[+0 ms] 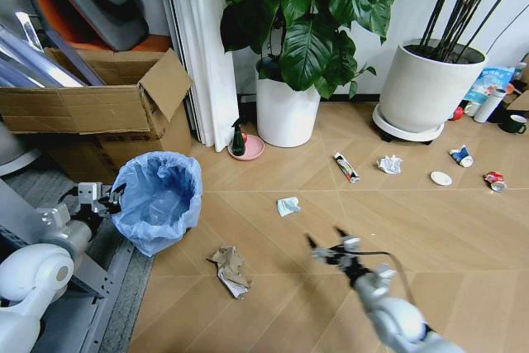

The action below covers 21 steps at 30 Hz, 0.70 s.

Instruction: Pick up the trash bin and place the garbage on the floor into it.

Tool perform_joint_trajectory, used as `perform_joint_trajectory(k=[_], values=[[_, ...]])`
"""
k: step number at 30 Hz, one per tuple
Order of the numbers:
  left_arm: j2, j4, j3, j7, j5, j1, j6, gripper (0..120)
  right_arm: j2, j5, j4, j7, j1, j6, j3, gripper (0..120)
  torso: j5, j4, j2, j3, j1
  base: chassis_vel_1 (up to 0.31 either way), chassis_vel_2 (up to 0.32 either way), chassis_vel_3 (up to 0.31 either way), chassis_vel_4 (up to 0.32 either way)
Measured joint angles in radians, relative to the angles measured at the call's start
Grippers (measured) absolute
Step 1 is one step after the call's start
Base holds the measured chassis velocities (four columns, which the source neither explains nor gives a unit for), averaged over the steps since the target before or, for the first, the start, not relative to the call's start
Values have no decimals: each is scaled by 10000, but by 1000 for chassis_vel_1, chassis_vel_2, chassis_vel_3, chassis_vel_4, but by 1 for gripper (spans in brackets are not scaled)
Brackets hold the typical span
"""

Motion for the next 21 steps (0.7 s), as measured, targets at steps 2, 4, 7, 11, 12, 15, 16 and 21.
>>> perform_joint_trajectory(k=[2, 4, 7, 11, 12, 15, 16, 21], values=[[69, 2, -94, 14, -31, 82, -10, 0, -129, 150, -316, 39, 708, -19, -987, 100, -2, 0, 0, -1, 0, 0, 0, 0, 0], [106, 23, -127, 30, -38, 102, -19, 0, -185, 308, -485, 152, 1203, -43, -1777, 100, -1, -3, 0, 0, 0, 0, 0, 0, 0], [127, 54, -131, 31, -46, 87, -22, 0, -227, 687, -493, 282, 1635, -241, -2530, 100, 0, -2, 0, -1, 0, 0, 0, 0, 0], [170, 122, -72, 34, -50, 12, -22, 0, -466, 1100, -304, 392, 2232, -613, -3814, 100, -1, -3, 0, -2, 0, 0, 0, 0, 0], [181, 134, -58, 33, -50, -11, -23, 0, -537, 1110, -275, 412, 2402, -713, -4192, 100, -2, -3, 0, -1, 0, 0, 0, 0, 0], [213, 167, -47, 33, -51, -72, -22, 0, -628, 1197, -231, 497, 2785, -981, -4877, 100, 0, -4, 0, -1, 0, 0, 0, 0, 0], [229, 178, -47, 36, -56, -92, -22, 0, -648, 1247, -231, 515, 3015, -1096, -5192, 100, -1, -4, 0, -1, 0, 0, 0, 0, 0], [295, 218, -74, 83, -61, -82, -31, 0, -583, 1399, -331, 526, 3973, -1442, -6122, 100, -1, -4, 0, -1, 0, 0, 0, 0, 0]])
